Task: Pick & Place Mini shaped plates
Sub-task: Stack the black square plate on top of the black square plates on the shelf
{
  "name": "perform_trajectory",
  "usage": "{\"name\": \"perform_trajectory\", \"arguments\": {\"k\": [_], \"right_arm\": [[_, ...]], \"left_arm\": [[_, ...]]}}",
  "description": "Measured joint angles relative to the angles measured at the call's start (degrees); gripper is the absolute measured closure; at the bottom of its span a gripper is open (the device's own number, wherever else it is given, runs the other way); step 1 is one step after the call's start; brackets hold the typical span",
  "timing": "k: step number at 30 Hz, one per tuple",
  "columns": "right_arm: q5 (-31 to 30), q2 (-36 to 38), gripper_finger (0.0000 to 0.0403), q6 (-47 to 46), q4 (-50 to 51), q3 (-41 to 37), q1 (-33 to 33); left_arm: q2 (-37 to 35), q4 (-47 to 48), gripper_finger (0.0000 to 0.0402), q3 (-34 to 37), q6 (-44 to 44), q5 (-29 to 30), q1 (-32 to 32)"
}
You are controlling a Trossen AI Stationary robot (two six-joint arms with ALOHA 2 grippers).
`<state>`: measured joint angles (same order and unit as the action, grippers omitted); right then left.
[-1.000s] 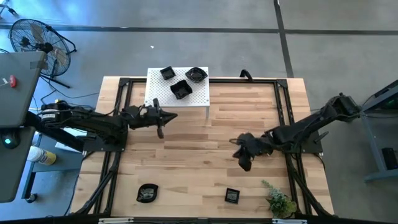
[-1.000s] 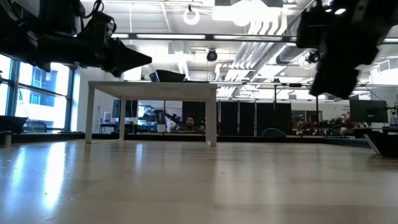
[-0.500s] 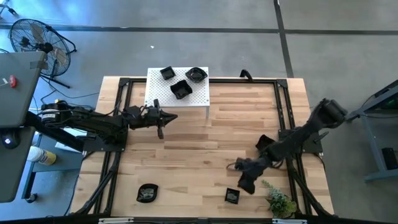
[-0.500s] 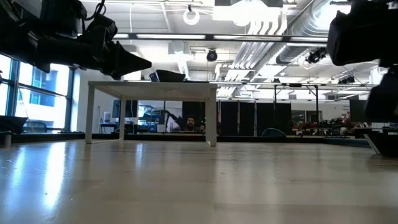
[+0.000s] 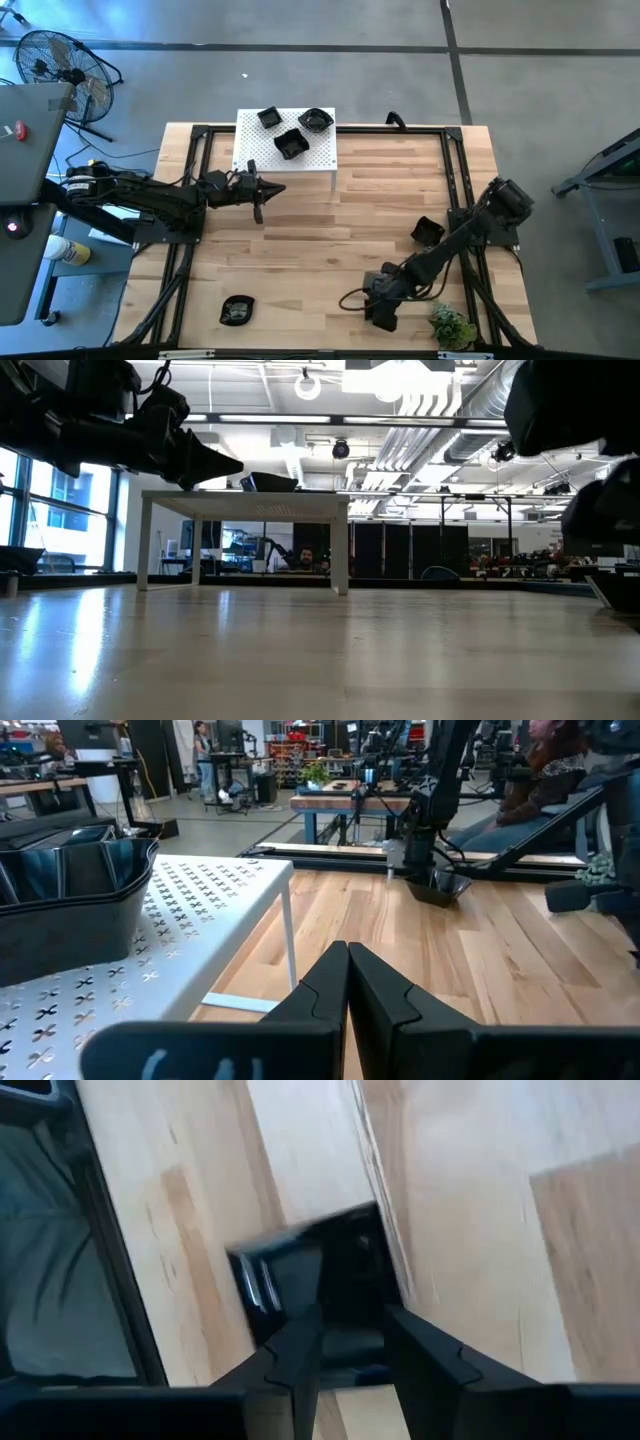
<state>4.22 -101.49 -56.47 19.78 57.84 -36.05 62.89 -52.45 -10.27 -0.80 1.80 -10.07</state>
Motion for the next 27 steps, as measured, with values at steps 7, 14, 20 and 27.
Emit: {"name": "perform_trajectory", "arguments": {"k": [7,14,20,27], "right_arm": [[-1.77,-0.04,0.0317,1.36,0.94,0.18,0.0],[-1.82,-0.04,0.0326,3.0,1.38,-0.28,0.0],[-2.04,-0.04,0.0326,5.8,6.11,2.59,0.04],[-3.26,-0.02,0.0326,7.91,7.7,1.55,0.06]], "left_arm": [[0.0,-0.04,0.0396,-0.06,0.7,0.07,0.0],[0.0,-0.04,0.0396,-0.06,1.01,0.09,0.0],[0.0,-0.07,0.0396,-0.06,1.03,0.11,0.0],[0.0,-0.07,0.0396,-0.06,1.05,0.13,0.0]]}}
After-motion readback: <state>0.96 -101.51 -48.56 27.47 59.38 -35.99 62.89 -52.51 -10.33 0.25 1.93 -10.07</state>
